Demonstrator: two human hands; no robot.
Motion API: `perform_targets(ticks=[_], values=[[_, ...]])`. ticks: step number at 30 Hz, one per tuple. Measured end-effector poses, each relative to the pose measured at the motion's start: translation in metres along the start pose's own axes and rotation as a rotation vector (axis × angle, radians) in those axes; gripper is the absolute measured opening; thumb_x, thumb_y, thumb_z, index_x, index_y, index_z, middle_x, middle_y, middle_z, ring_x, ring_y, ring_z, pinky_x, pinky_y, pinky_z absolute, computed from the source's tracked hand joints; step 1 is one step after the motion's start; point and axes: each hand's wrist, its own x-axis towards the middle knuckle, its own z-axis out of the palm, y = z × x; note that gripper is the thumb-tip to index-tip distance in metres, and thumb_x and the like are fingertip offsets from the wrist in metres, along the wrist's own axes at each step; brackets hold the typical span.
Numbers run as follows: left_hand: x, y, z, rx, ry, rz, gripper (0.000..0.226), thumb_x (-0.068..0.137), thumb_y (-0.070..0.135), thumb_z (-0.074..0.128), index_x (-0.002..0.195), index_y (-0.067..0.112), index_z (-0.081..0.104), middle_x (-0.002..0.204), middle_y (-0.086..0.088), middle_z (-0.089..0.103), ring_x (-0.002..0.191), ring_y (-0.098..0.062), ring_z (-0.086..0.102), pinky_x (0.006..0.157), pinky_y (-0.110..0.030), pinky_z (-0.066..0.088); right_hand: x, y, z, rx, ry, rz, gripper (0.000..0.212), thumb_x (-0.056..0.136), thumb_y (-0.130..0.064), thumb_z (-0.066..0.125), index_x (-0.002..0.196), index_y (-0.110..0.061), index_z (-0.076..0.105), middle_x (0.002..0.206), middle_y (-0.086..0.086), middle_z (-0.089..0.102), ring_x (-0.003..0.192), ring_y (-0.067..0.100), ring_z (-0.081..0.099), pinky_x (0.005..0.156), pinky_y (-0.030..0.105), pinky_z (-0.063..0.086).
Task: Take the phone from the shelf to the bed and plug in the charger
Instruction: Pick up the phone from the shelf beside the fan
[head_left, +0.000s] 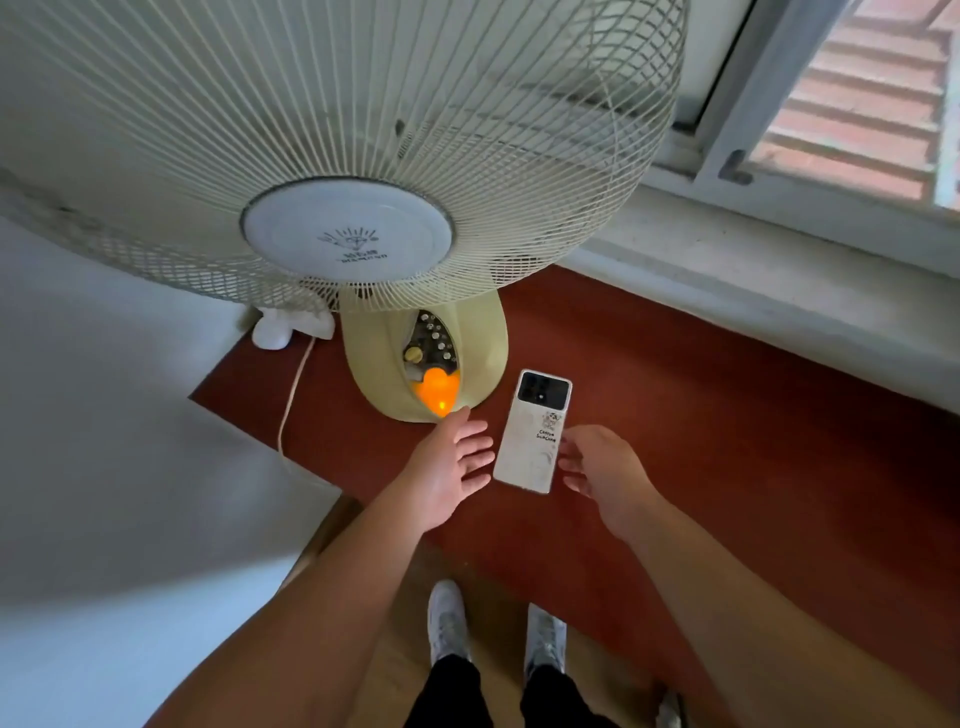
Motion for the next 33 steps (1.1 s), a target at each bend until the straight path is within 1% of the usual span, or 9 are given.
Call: perform_targets(ticks=[5,8,12,14,17,20,26,31,33], values=[[0.018,0.005,0.004,0.02,-0.032,-0.03,0.06,0.095,0.055,0.042,0.138,0.014,0.047,0.138,-0.009,0.05,0.129,-0.026,0.045,0.099,-0.042,0.034,0.011,0.003,0.003,-0.007,0.075,0.013,0.02,0.081,-0.032,0.056,0.094,-0.02,0.064,0.097,0.001,0.067,0.09,0.019,0.063,0.074,0.036,0.055],[0.021,0.008,0.01,0.03,-0.056,-0.056,0.061,0.095,0.056,0.039,0.138,0.013,0.046,0.139,-0.01,0.051,0.122,-0.022,0.047,0.105,-0.044,0.029,0.013,0.006,0.006,-0.004,0.076,0.052,0.017,0.083,-0.032,0.056,0.095,-0.023,0.062,0.103,0.001,0.066,0.097,0.019,0.062,0.082,0.04,0.056],[0.02,0.011,0.015,0.024,-0.075,-0.088,0.059,0.095,0.055,0.042,0.135,0.013,0.048,0.134,-0.009,0.051,0.125,-0.023,0.044,0.105,-0.047,0.03,0.015,0.007,0.009,0.061,0.069,0.101,0.02,0.082,-0.031,0.057,0.1,-0.023,0.063,0.104,-0.001,0.069,0.098,0.019,0.064,0.076,0.036,0.053],[0.019,0.011,0.019,0.037,-0.073,-0.098,0.055,0.094,0.052,0.044,0.133,0.014,0.049,0.133,-0.007,0.052,0.126,-0.023,0.045,0.105,-0.049,0.03,0.016,0.006,0.008,0.089,0.066,0.112,0.026,0.08,-0.033,0.058,0.102,-0.023,0.064,0.104,-0.001,0.072,0.099,0.019,0.066,0.077,0.036,0.054],[0.02,0.008,0.027,0.039,-0.047,-0.105,0.049,0.094,0.046,0.045,0.13,0.012,0.052,0.131,-0.008,0.054,0.122,-0.022,0.048,0.098,-0.047,0.036,0.017,0.003,0.003,0.107,0.057,0.117,0.031,0.076,-0.036,0.059,0.103,-0.023,0.066,0.103,-0.002,0.074,0.1,0.02,0.066,0.084,0.039,0.052],[0.021,0.006,0.032,0.041,-0.021,-0.11,0.045,0.094,0.039,0.046,0.125,0.009,0.057,0.124,-0.01,0.055,0.115,-0.023,0.052,0.085,-0.042,0.042,0.015,0.001,-0.002,0.124,0.052,0.124,0.029,0.075,-0.036,0.06,0.1,-0.024,0.067,0.1,-0.002,0.075,0.097,0.019,0.067,0.077,0.037,0.05],[0.027,0.011,0.04,0.095,-0.048,-0.085,0.024,0.091,0.02,0.05,0.103,0.007,0.066,0.093,-0.011,0.067,0.088,-0.024,0.064,0.076,-0.041,0.052,0.015,0.004,-0.007,0.184,0.013,0.154,0.033,0.085,-0.039,0.057,0.111,-0.019,0.064,0.107,0.003,0.073,0.099,0.02,0.068,0.078,0.039,0.052],[0.035,0.012,0.049,0.315,-0.058,-0.017,0.017,0.09,0.016,0.056,0.106,0.013,0.06,0.099,-0.01,0.073,0.086,-0.027,0.071,0.06,-0.037,0.055,0.011,0.004,-0.012,0.232,-0.01,0.13,0.034,0.094,-0.044,0.051,0.108,-0.017,0.065,0.107,0.005,0.073,0.1,0.022,0.068,0.087,0.045,0.053],[0.037,0.011,0.049,0.363,-0.036,-0.007,0.017,0.088,0.01,0.057,0.104,0.015,0.059,0.098,-0.009,0.073,0.086,-0.027,0.071,0.06,-0.037,0.055,0.009,0.002,-0.013,0.242,-0.013,0.136,0.036,0.094,-0.044,0.05,0.109,-0.015,0.064,0.109,0.006,0.072,0.101,0.023,0.068,0.089,0.046,0.053]])
